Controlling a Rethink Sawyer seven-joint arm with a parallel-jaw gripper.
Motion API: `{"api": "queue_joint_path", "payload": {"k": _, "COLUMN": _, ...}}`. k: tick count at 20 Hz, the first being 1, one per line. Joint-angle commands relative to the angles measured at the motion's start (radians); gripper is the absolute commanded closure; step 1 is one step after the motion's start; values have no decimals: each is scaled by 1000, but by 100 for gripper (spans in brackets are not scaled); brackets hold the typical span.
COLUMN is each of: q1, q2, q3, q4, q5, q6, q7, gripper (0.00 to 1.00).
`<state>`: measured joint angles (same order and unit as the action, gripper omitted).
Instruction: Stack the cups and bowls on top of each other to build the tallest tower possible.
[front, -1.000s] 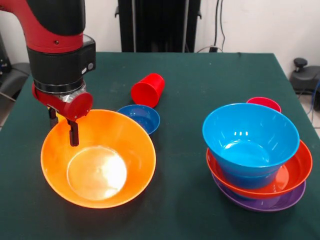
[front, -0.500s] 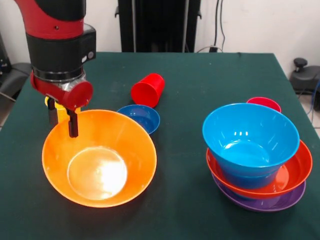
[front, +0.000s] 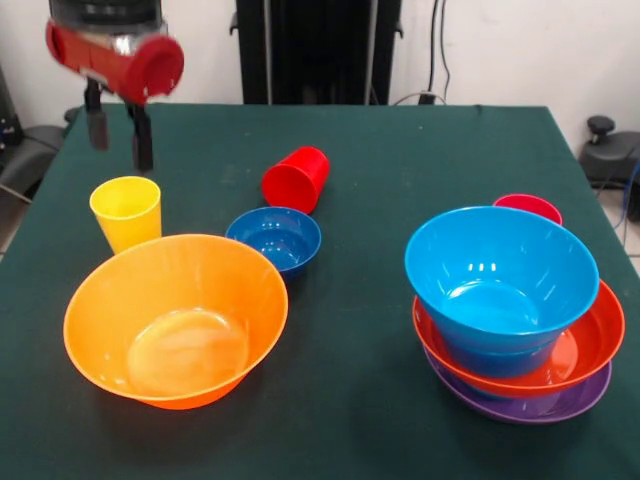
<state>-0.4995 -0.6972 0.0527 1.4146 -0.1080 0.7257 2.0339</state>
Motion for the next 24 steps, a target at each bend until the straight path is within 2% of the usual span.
{"api": "queue_joint_path", "payload": {"k": 1, "q1": 27, "q2": -103, "q3": 36, "q4": 134, "q5": -9, "q6": 138, "q7": -52, "gripper": 0}}
{"api": "queue_joint_path", "payload": {"k": 15, "q1": 93, "q2": -64, "q3": 28, "q4": 198, "q5": 1, "q6": -1, "q7": 103, "gripper": 0}}
{"api": "queue_joint_path", "payload": {"k": 24, "q1": 146, "q2": -70, "q3": -3, "q4": 238, "q5": 1, "q6": -68, "q7": 143, "gripper": 0}}
